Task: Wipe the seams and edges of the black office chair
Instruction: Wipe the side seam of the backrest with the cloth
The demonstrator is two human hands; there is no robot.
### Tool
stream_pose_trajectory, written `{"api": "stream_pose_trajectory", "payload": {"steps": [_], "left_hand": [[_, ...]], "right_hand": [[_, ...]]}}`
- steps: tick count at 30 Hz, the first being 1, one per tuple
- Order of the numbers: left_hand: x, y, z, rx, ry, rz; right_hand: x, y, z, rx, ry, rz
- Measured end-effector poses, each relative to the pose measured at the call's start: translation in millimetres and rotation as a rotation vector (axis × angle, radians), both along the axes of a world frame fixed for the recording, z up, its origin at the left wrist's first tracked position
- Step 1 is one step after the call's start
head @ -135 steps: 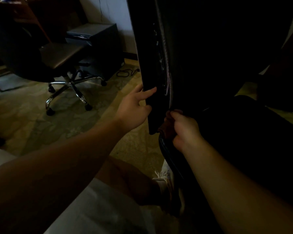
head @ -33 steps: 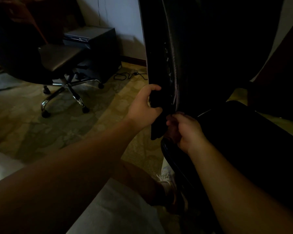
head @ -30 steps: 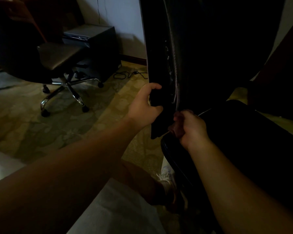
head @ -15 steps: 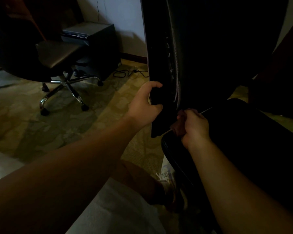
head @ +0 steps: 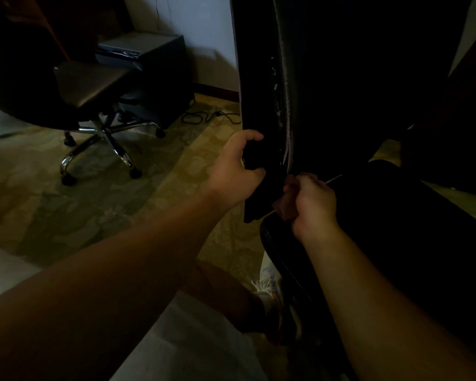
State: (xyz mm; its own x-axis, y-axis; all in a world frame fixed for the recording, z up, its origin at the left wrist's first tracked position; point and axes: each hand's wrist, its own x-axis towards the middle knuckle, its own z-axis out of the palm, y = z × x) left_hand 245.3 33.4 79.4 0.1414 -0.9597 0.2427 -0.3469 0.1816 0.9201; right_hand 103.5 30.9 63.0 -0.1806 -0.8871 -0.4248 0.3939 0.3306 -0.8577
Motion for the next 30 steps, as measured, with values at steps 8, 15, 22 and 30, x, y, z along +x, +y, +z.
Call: {"api": "stream_pose_trajectory", "payload": {"steps": [8, 15, 22, 30], "left_hand": [[1, -3, -4, -0.027, -0.016, 0.002], [1, -4, -3, -0.043, -0.03, -0.008], [3, -4, -3, -0.031, -0.035, -0.017], [3, -3, -1, -0.05, -0.051, -0.017]], "right_hand": [[-1, -2, 0, -0.04, 0.039, -0.029], [1, 2, -5, -0.134, 0.237, 0.058], [2, 2, -6, -0.105, 0.228, 0.064], [-1, -1, -3, -0.113, 0.152, 0.021]]}}
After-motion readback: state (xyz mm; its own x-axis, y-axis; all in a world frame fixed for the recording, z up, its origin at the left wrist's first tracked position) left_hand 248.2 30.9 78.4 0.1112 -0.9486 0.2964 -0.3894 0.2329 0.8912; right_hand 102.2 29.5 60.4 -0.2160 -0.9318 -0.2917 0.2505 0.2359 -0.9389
